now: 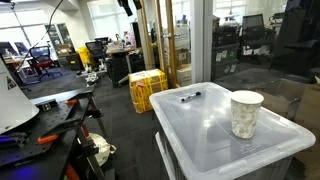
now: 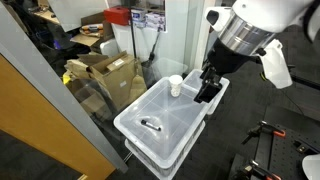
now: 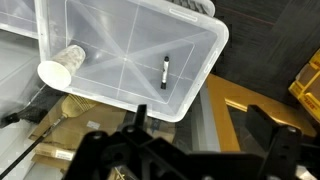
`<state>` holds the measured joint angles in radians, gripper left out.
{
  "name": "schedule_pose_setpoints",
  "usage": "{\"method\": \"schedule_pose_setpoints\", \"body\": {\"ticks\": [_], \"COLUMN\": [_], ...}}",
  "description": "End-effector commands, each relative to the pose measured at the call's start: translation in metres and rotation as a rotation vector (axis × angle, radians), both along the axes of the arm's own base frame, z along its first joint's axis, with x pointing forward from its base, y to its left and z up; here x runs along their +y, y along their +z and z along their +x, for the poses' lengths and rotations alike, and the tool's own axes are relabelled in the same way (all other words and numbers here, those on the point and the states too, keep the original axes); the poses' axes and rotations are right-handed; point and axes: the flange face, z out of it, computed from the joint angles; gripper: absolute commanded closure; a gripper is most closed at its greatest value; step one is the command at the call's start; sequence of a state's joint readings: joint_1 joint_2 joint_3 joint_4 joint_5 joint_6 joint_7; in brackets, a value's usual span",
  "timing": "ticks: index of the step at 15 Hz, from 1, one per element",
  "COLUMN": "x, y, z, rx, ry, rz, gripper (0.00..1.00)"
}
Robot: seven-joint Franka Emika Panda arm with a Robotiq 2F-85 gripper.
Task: Put the marker in the cup
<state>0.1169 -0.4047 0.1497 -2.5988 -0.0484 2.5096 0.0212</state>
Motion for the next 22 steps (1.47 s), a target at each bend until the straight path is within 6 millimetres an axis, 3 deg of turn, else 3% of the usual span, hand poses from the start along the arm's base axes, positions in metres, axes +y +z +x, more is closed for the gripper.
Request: {"method": "schedule_pose_setpoints", "body": {"ticks": [1, 11, 22], "x": [0.002, 0.003, 0.007], "y": [-0.024, -0.098, -0.175], "z": [0.017, 0.071, 0.155], "rx": [-0.049, -0.099, -0.046], "ry": [-0.033, -0.061, -0.041], "rz": [0.001, 0.03, 0.005], "gripper": [0.0, 0.0, 0.0]}}
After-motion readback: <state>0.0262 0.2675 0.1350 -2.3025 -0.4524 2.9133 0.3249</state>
